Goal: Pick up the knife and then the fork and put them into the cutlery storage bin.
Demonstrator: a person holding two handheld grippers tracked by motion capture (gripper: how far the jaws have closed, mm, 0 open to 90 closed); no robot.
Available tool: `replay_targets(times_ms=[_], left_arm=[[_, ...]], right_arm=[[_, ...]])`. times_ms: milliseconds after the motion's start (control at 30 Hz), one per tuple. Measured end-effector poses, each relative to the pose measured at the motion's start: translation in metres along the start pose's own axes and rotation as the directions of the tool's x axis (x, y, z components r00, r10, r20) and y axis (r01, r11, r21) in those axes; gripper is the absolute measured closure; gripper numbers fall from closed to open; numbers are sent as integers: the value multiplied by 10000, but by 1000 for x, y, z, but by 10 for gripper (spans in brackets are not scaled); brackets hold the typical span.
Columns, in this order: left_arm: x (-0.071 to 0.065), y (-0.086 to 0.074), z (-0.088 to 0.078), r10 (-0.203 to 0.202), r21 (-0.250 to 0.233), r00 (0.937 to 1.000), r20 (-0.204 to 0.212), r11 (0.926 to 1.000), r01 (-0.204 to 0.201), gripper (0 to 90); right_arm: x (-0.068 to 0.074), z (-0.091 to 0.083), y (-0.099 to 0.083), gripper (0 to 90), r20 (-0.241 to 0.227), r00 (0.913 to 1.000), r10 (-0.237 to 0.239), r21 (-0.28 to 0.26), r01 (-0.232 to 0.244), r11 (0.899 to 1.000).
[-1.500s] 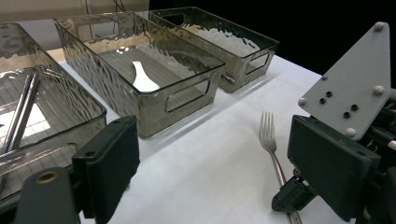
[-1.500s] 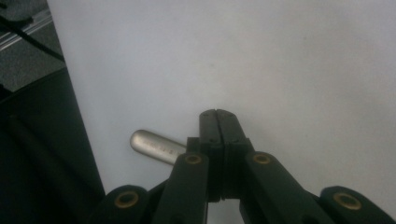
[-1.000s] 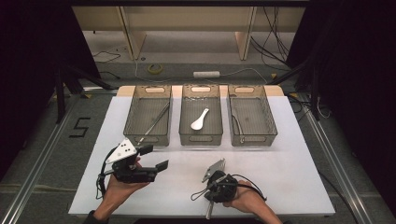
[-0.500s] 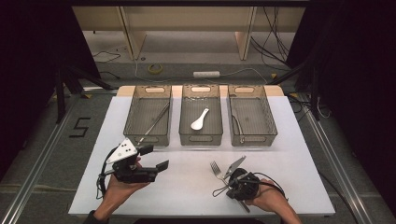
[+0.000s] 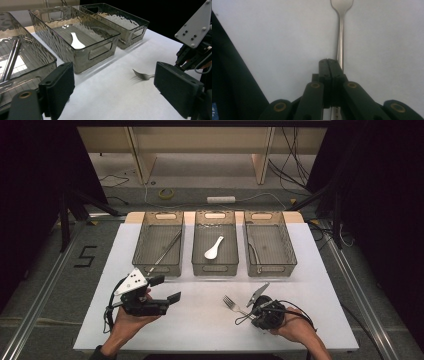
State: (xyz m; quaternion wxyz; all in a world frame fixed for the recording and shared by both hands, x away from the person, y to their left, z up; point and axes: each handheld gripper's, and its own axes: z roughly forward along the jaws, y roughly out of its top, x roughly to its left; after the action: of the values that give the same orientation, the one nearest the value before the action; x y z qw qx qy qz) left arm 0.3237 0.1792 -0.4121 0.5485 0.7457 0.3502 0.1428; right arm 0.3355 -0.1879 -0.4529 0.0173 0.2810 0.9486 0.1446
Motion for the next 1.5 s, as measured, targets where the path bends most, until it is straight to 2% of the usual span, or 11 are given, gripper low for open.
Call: replay_targets(times_ms=[100,167,233,333,467,567,767,1000,1200,1500], left_arm=[[0,0,0,-11,3,10000,7,10000,11,163],[0,0,0,-8,18,10000,10,10000,8,164],[0,0,0,13,6,10000,-1,10000,-13,164],[0,0,0,-11,3,10000,-2,10000,11,163],[0,0,0,-10,-1,10000,-8,10000,10,163],[1,0,0,5,25,10000,0,10000,-5,163],[0,0,0,10,34,10000,5,10000,-10,163],[0,0,0,8,20,10000,3,10000,-8,163],[0,0,0,7,18,10000,-2,10000,-7,163],[0,0,0,6,22,10000,-3,10000,-6,163]], right_arm=[[-1,-8,3,805,80,10000,-20,-345,23,9994],[-1,-11,7,698,342,9994,110,-401,-96,9992],[-2,-12,10,649,504,9986,156,-339,-139,9993],[-4,-8,15,520,533,9984,202,-104,-197,9998],[-5,-2,19,494,556,9984,81,158,-90,9998],[-4,0,22,518,573,9984,26,340,-46,9994],[-8,5,23,665,517,9982,-305,667,270,9974],[-7,8,25,763,505,9980,-382,941,333,9950],[-7,10,26,822,464,9979,-441,1044,390,9938],[-7,11,27,838,454,9981,-416,1169,360,9925]])
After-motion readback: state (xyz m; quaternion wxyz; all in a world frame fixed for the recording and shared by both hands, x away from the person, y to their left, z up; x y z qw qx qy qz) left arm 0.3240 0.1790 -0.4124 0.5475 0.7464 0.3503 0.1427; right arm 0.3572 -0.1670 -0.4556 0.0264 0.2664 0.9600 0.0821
